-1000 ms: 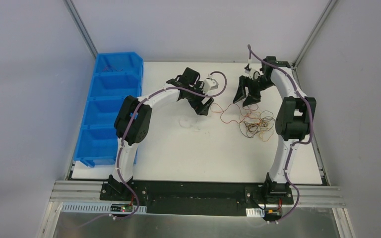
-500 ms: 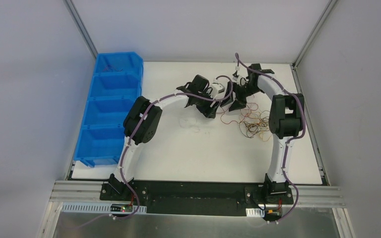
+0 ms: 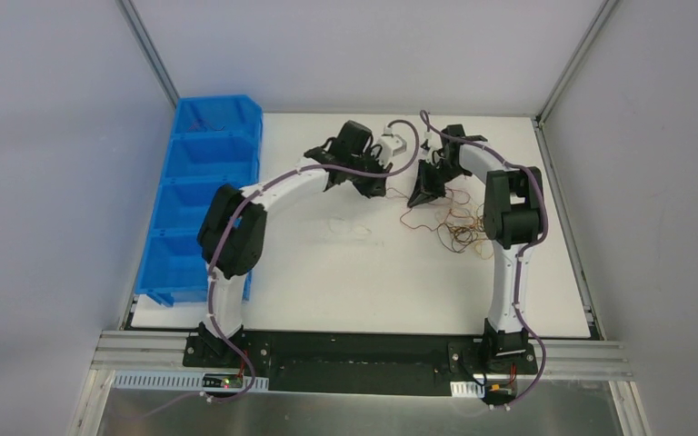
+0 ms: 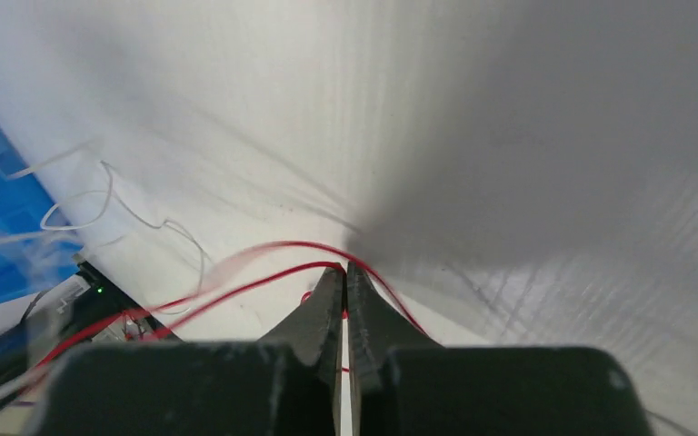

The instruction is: Untangle the cables

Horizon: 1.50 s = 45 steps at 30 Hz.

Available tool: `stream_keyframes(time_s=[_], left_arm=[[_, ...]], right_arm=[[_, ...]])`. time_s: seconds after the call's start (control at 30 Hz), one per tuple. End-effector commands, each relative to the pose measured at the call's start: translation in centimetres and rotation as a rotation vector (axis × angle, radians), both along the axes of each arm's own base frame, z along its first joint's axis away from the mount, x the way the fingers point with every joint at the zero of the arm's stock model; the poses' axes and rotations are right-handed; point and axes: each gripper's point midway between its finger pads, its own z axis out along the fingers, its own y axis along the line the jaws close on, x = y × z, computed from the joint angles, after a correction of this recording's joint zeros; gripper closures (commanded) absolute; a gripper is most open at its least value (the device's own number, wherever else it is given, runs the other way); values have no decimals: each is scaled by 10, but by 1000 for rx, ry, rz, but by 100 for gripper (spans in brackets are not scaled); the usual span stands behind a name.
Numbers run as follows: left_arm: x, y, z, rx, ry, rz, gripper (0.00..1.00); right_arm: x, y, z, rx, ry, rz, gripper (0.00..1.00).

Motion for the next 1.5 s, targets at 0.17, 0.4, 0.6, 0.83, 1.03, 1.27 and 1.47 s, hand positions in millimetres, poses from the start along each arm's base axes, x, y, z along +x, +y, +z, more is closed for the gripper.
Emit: stream_keyframes(time_s=[0.17,0.4,0.6,0.83,1.03,1.27,1.47], left_arm=[[-10,43,332,-406,-435,-52,100],[7,98,428,-476,-644,90,100],[5,125,446,-472,-687,189,100],[18,194,542,-435,-1069,450,100],[9,246,604,-340,-1402,629,100],[10,269,593,-371,-1318,710,100],[17,310,555,-282,-1214,841,100]], right_arm=[[14,-34,-21,-256,-29,-2,100],[10,-55,-25,-357,-42,55,100],[15,-92,-15,-389,-49,18,100],[5,-124,-26,-448,12,23,100],[-8,-137,-36,-482,45,45,100],[-9,-132,-28,-423,37,41,100],[-10,-121,-15,-362,24,44,100]])
